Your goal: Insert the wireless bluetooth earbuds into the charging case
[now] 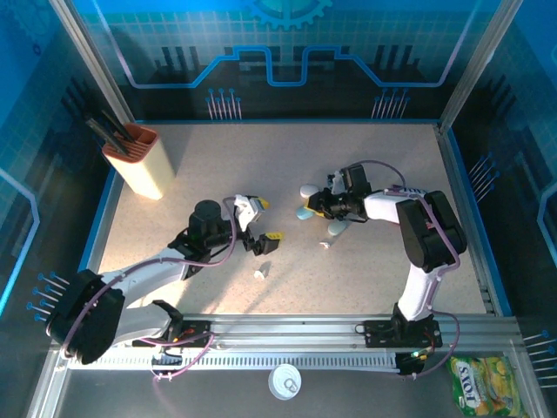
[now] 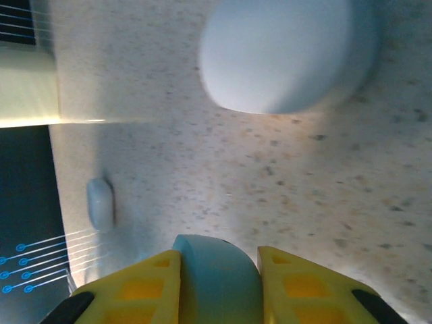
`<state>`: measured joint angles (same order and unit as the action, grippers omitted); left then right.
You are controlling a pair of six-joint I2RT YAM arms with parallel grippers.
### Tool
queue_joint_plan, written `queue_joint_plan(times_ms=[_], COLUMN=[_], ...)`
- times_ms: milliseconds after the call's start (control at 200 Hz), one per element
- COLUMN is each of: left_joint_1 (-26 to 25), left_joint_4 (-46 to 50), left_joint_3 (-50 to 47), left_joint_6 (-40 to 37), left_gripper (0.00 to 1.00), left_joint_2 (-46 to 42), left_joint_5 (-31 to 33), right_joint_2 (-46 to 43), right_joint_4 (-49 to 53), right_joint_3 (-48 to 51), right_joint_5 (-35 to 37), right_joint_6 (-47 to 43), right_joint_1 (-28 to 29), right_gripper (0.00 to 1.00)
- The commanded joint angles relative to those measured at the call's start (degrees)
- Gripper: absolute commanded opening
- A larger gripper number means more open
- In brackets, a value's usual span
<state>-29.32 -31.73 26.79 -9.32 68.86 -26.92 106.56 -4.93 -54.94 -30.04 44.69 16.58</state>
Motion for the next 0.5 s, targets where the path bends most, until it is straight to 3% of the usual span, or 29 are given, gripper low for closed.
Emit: queue_joint_plan(times_ms=[0,180,385,490], left_joint_1=[-0.02,1.17,4.28,5.37], left_joint_4=[10.82,22.82,27.87,34.15], left_joint_3=[3.91,9.25,10.95,13.18], left_joint_6=[-2.62,-1.66,3.21,5.00], left_gripper=[0.99,0.99,0.99,0.99], left_joint_2=[-0.94,1.03,2.20,3.63], left_joint_5=[-0.65,7.29,13.08,18.96], right_joint_2=[0.73,-1.30,-8.20,-12.72], right_joint_4=[-0.23,2.63,10.33,12.84], right_joint_3=[0.50,0.33,-1.13,-1.19], right_joint_5=[1.57,4.36,10.41,13.27], right_joint_6=[-1.95,-3.78,-9.15,-11.75], right_joint_1=[-1.07,-1.79,-2.08,-1.47], right_gripper=[0.28,0.48,0.62,0.67])
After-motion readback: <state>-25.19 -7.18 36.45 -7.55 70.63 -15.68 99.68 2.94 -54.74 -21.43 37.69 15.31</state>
